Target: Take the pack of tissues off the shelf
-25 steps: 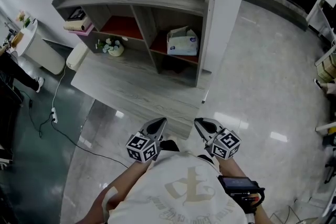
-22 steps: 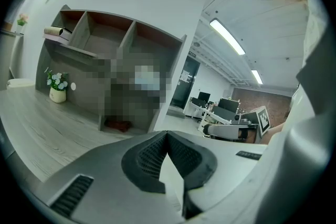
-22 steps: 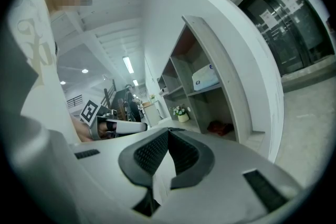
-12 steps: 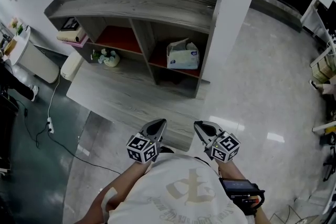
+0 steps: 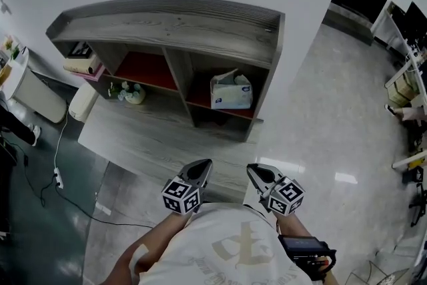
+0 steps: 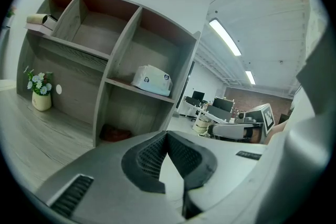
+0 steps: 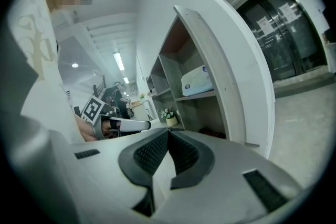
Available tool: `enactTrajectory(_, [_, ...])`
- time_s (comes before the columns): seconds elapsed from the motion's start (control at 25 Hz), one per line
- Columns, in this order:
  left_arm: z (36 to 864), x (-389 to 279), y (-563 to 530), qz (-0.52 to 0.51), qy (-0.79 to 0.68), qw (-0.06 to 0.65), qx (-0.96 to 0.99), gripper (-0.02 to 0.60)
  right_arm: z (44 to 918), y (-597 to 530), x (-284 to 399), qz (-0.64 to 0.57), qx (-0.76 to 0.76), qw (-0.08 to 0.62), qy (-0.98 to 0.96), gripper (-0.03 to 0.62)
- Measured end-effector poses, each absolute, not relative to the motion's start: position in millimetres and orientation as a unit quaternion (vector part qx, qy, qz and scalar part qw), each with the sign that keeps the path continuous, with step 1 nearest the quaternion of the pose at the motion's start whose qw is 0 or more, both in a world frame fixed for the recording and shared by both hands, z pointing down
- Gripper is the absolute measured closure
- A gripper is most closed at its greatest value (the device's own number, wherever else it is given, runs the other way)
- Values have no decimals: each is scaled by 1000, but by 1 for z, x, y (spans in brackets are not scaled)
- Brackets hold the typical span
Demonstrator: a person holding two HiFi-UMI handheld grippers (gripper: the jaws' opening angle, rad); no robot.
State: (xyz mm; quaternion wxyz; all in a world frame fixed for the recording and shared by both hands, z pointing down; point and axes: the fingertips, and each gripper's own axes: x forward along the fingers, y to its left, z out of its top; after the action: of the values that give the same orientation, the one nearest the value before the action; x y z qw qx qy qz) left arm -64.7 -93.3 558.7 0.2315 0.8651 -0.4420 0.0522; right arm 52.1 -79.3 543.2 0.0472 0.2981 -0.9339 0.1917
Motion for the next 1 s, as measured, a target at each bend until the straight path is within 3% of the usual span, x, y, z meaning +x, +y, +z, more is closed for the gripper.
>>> enactTrajectory(1.0, [531,-87,-168,45,-402,195,893,575,540,-133,21,190,356,32,-914,589])
